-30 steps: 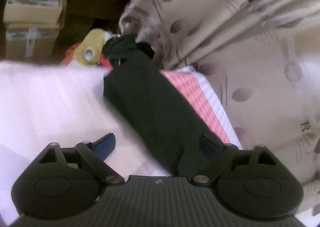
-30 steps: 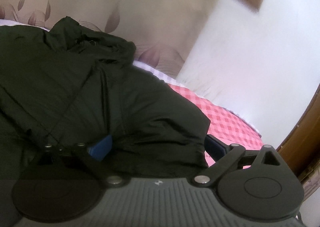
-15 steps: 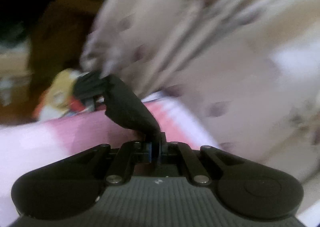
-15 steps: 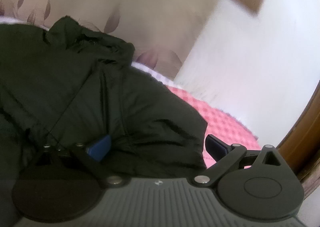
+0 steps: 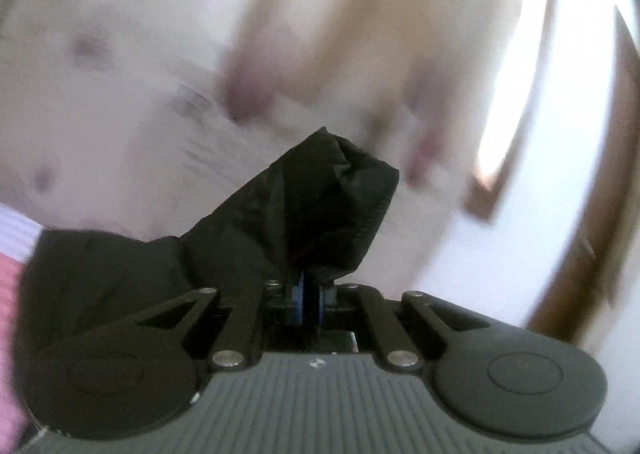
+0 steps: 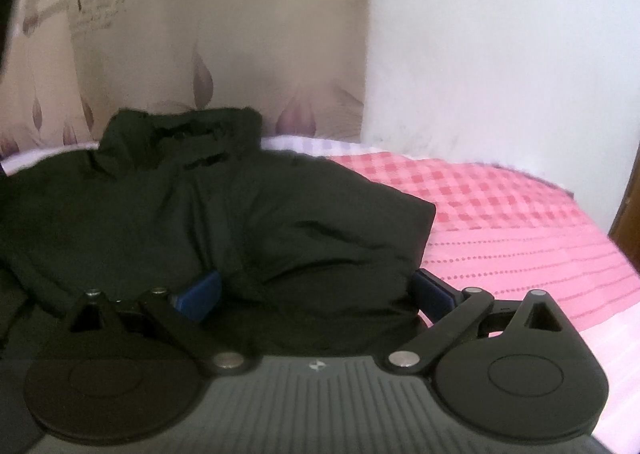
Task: Fold large clothes
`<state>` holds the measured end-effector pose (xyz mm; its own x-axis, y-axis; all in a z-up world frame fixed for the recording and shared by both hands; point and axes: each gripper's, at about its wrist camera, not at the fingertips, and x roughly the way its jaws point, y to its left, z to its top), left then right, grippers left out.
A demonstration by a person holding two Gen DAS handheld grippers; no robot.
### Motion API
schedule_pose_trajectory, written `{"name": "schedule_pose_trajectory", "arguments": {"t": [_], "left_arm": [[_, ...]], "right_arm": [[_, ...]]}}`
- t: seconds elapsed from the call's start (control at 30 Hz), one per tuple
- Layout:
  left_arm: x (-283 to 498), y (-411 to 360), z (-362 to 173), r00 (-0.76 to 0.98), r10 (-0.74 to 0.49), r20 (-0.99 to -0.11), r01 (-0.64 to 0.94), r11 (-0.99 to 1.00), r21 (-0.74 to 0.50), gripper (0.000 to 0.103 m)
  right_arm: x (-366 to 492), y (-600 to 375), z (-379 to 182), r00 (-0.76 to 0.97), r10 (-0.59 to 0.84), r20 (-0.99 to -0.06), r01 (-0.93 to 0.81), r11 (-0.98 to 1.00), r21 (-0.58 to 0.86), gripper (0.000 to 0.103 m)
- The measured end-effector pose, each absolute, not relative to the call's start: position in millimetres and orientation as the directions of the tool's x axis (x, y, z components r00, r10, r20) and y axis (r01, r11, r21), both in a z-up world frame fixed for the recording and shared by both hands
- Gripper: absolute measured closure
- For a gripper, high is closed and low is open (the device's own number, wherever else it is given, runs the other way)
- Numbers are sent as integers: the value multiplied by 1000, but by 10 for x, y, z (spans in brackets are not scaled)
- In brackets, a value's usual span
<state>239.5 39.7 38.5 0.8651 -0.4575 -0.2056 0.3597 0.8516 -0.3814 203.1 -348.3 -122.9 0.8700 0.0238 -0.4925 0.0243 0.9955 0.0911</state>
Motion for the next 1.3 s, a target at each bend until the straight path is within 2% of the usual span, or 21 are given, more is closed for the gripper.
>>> {"name": "schedule_pose_trajectory", "arguments": {"t": [0.23,0.3,0.37,0.4,0.47,0.57,0.73,0.87,0.93,0.97,1.0,1.03,1.07,1.2,1.3], "left_arm": [[2548,-641,-467,753,-531,-390,457,847,-272,96],[2530,-767,-693,736,-532,-419,475,847,-240,90],[2480,-806,-873,738,-519,-431,473,854,-217,79],[2462,-820,-945,737,-519,-432,477,853,-211,64],[2403,-804,-1024,746,-513,-424,472,857,-208,24],[2320,-769,-1068,789,-491,-368,455,871,-187,0],[2285,-728,-1122,780,-509,-364,447,860,-244,0],[2238,-563,-1025,794,-497,-351,399,861,-316,3],[2195,-418,-965,789,-515,-334,384,838,-387,4],[2177,-342,-931,791,-513,-332,365,832,-417,6],[2173,-271,-901,793,-506,-339,343,831,-438,6],[2182,-208,-868,792,-499,-351,323,831,-453,8],[2206,-130,-839,790,-496,-360,307,829,-467,11],[2334,245,-714,835,-397,-380,229,880,-416,13],[2535,586,-686,869,-298,-396,147,918,-368,13]], "right_arm": [[1991,-3689,-1225,879,89,-468,20,974,224,1],[1981,-3709,-1225,882,101,-461,14,971,240,1],[1975,-3729,-1222,882,116,-456,5,967,257,1],[1978,-3744,-1219,882,124,-455,1,964,266,1],[1951,-3786,-1175,886,158,-435,-15,949,314,1],[1913,-3810,-1012,896,245,-371,-76,907,414,0],[2215,-3644,-849,829,431,-355,-192,817,543,1],[2431,-3364,-746,811,441,-385,-231,846,481,1],[2556,-3243,-767,795,418,-440,-213,871,442,2],[2643,-3179,-808,782,391,-486,-195,893,406,9],[2717,-3120,-859,771,368,-520,-185,910,370,42],[2774,-3078,-917,755,364,-546,-190,917,350,61],[2810,-3031,-970,742,362,-564,-196,922,335,77],[2642,-2906,-1123,775,289,-562,-215,957,195,84],[2591,-2970,-1234,782,302,-545,-213,952,222,84]]}}
